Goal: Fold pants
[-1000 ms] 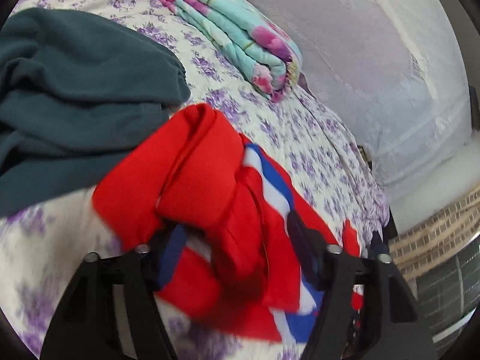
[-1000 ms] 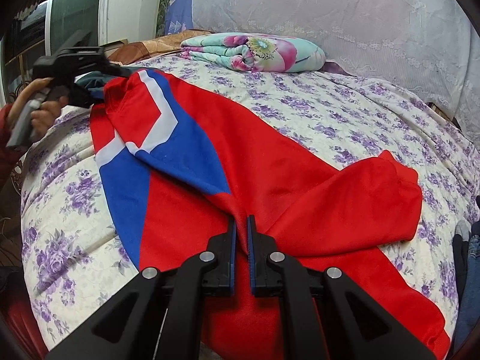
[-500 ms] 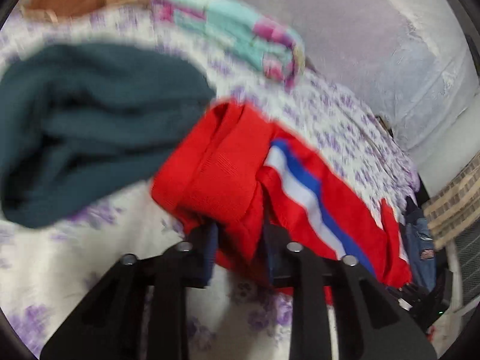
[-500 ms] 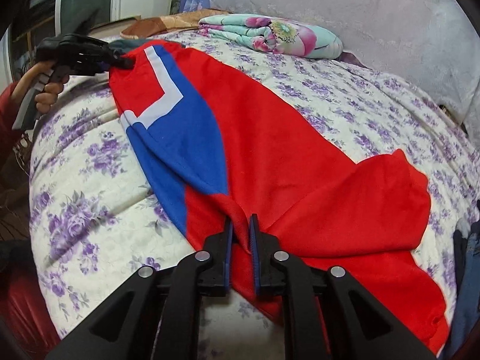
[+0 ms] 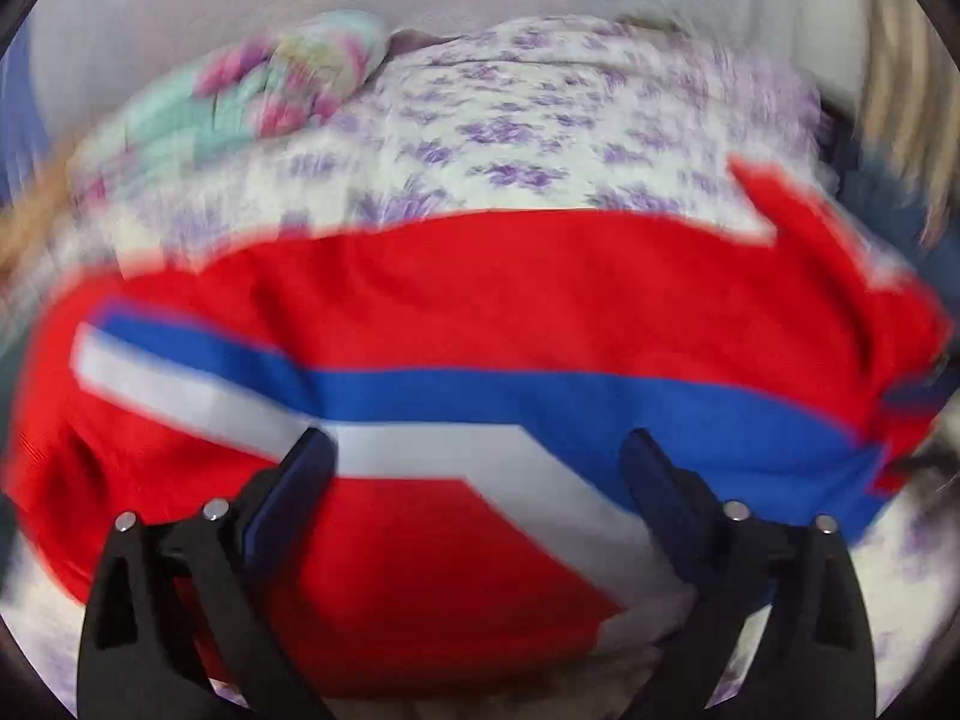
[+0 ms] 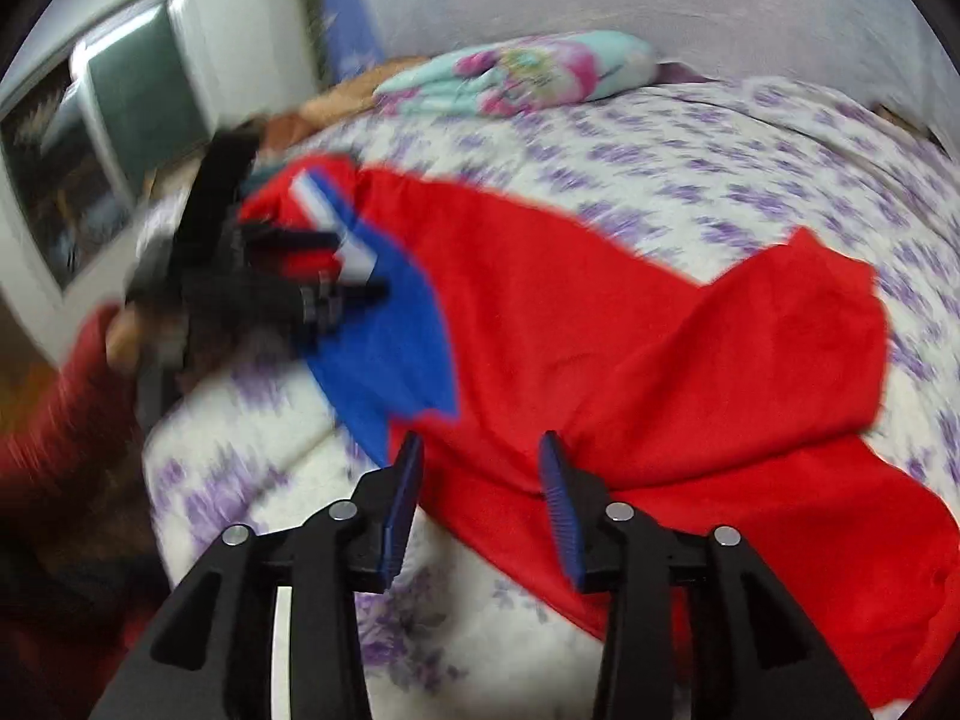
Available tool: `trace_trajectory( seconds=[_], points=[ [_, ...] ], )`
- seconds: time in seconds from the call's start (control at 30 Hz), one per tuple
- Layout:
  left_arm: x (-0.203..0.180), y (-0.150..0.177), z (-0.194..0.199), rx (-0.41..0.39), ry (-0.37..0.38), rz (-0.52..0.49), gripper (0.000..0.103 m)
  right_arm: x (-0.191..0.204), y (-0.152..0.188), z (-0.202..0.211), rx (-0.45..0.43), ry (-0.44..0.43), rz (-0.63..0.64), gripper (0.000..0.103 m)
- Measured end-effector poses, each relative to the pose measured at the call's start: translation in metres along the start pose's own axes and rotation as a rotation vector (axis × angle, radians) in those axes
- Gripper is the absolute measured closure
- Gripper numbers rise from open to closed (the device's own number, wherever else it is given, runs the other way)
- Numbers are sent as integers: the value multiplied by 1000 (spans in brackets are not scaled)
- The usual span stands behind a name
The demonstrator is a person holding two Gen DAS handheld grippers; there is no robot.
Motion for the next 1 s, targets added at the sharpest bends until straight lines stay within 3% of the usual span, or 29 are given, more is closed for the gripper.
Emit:
trace_trajectory(
  seconds=[0.07, 0.17, 0.23, 0.4, 0.43, 0.47, 0.5, 0.53, 0.57, 0.6, 0.8, 0.9, 0.97, 1.0],
  points=[
    [-18, 3, -1, 5, -36, -87, 5, -11, -15, 14, -65, 58, -72, 47],
    [-4, 4, -1, 6, 33, -23, 5, -39, -48, 17, -140, 198, -244, 23],
    [3, 3, -1, 0, 72, 28, 5, -59, -69, -6, -80, 257, -347, 21],
    [-7, 5, -1, 2, 5, 2, 4, -81, -84, -71, 73, 400, -396, 22],
    [-8, 3, -3, 4, -1, 0, 4, -83, -81, -75, 66, 418, -384, 23],
    [-8, 3, -2, 4, -2, 3, 4, -85, -77, -74, 52, 423, -382, 36],
    [-7, 3, -2, 4, -1, 6, 4, -86, -73, -69, 38, 447, -381, 58],
    [-6, 3, -2, 5, 0, 8, 4, -88, -70, -64, 23, 446, -381, 68],
    [-6, 3, -2, 5, 0, 8, 4, -91, -66, -58, 12, 420, -390, 90],
    [-6, 2, -2, 5, -1, 8, 4, -95, -62, -50, -2, 386, -413, 100],
    [-5, 2, -2, 3, 4, 11, 4, -90, -29, 34, -182, 291, -459, 100],
    [-5, 3, -2, 2, 4, 12, 4, -90, 21, 89, -279, 270, -533, 99],
    [-4, 2, -2, -1, 9, 14, 4, -99, 60, 104, -281, 247, -610, 97],
    [-4, 2, -2, -1, 9, 14, 4, -108, 86, 105, -254, 240, -670, 88]
  ],
)
Point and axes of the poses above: each gripper's, at about its wrist camera, not at the fingertips, and z roughly against the way its jaws point, x to its left, y to its underside, the point moved 1 cm from there along -z, roughly the way its jaws point, and after that the axes turned 4 degrees about x, right-handed, at the moved point
